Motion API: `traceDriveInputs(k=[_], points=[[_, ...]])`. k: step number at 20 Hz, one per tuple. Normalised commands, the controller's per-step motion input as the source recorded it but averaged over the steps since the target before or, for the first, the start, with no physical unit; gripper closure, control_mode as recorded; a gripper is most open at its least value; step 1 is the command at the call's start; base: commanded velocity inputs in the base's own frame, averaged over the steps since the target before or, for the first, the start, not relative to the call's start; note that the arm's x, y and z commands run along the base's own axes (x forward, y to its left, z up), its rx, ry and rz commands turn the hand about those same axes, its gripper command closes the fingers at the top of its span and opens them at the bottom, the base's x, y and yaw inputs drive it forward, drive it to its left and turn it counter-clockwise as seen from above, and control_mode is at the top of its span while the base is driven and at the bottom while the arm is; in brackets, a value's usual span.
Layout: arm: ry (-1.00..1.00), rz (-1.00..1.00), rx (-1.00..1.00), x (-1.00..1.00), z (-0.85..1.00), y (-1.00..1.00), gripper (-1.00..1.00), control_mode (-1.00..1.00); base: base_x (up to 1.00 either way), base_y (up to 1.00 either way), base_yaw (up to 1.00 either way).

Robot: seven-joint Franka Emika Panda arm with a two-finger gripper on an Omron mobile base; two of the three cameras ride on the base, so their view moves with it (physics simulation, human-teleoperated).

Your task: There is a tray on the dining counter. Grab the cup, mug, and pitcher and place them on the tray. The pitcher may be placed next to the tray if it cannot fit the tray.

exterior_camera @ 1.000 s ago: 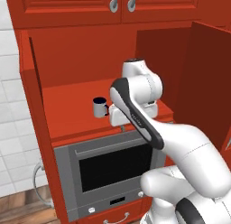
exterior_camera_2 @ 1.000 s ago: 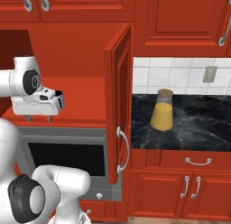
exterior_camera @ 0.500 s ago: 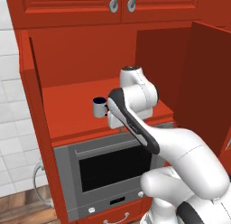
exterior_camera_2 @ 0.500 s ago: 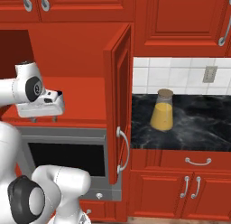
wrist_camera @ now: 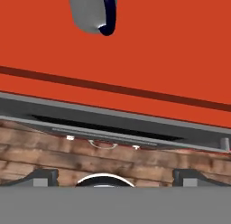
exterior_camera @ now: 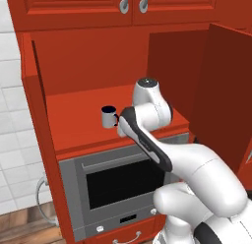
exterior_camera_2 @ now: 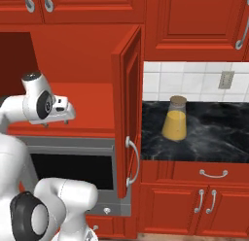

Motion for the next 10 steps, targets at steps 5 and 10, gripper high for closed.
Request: traceDriveInputs(k=[5,10], points=[[0.01,0.00,0.03,0.73,0.01,0.01,-1.00,-1.00,0.00,0.00,0.00],[0.07,0.00,0.02,0.66,0.00,0.04,-1.00,-1.00,0.00,0.00,0.00]])
